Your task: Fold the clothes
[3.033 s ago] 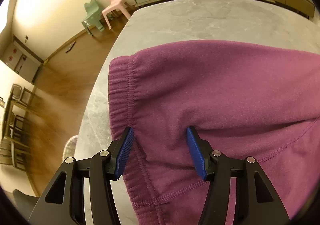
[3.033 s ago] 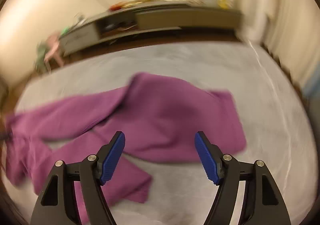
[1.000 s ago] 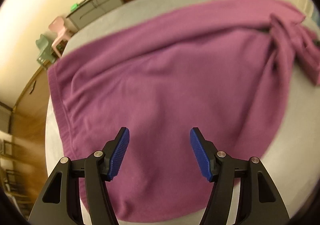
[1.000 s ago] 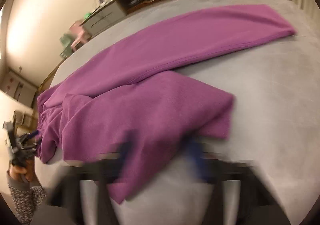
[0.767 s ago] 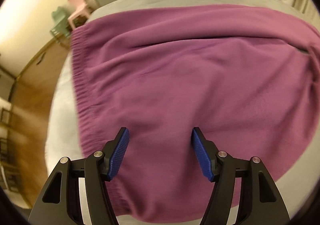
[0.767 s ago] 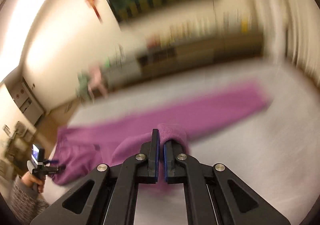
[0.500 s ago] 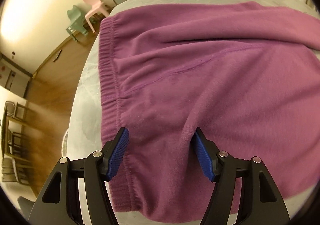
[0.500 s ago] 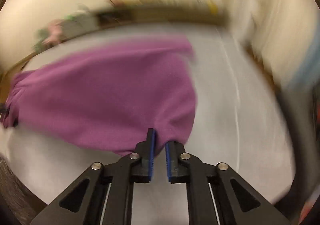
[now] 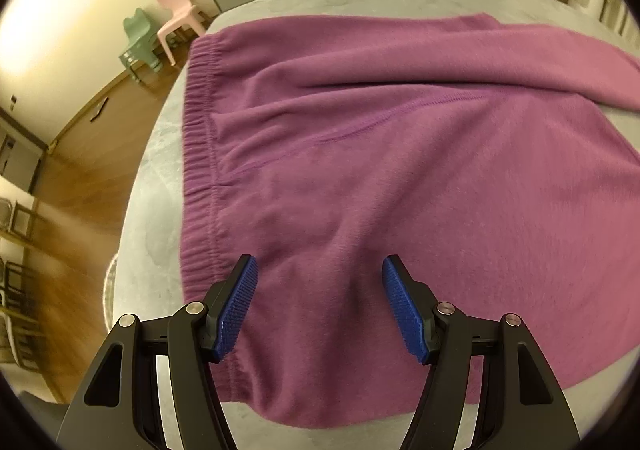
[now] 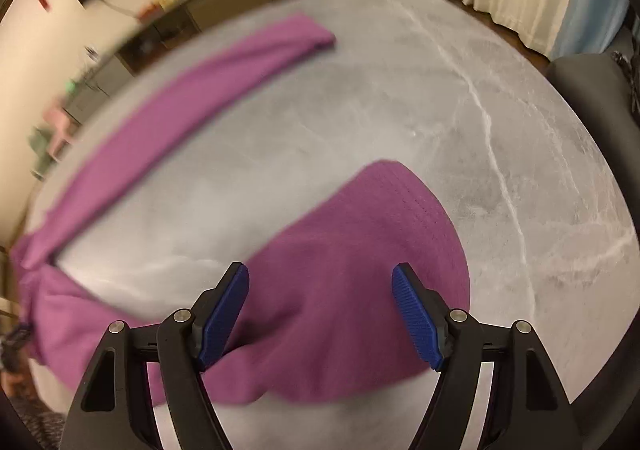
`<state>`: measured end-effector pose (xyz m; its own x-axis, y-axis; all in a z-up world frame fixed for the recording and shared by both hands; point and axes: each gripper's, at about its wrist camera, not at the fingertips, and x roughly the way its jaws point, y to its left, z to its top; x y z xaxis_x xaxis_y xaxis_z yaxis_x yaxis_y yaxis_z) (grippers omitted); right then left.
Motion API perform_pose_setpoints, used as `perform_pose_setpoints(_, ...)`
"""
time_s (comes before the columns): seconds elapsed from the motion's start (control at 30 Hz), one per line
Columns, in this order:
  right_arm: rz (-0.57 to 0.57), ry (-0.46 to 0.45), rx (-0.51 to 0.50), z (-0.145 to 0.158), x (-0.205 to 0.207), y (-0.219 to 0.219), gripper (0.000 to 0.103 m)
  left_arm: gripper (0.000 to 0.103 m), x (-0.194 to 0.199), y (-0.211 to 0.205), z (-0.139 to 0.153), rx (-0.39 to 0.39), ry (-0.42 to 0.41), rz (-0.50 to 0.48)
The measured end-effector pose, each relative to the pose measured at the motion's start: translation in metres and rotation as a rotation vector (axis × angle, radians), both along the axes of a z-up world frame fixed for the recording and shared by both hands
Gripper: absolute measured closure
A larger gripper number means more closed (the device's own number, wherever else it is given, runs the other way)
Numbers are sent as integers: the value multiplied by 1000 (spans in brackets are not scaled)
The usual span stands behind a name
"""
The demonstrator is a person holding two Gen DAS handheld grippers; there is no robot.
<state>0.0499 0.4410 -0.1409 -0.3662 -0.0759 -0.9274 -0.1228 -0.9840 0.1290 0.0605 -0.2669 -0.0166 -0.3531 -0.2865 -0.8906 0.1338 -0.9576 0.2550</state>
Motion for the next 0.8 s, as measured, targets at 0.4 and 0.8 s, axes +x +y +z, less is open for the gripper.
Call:
perform_pose_setpoints(0.4, -10, 704, -62, 172, 72, 26, 98, 35, -2, -21, -7, -37, -11, 48)
perform_pose_setpoints(0.8, 85, 248, -31, 104, -21, -25, 33, 36, -2, -10, -7, -82, -11, 25)
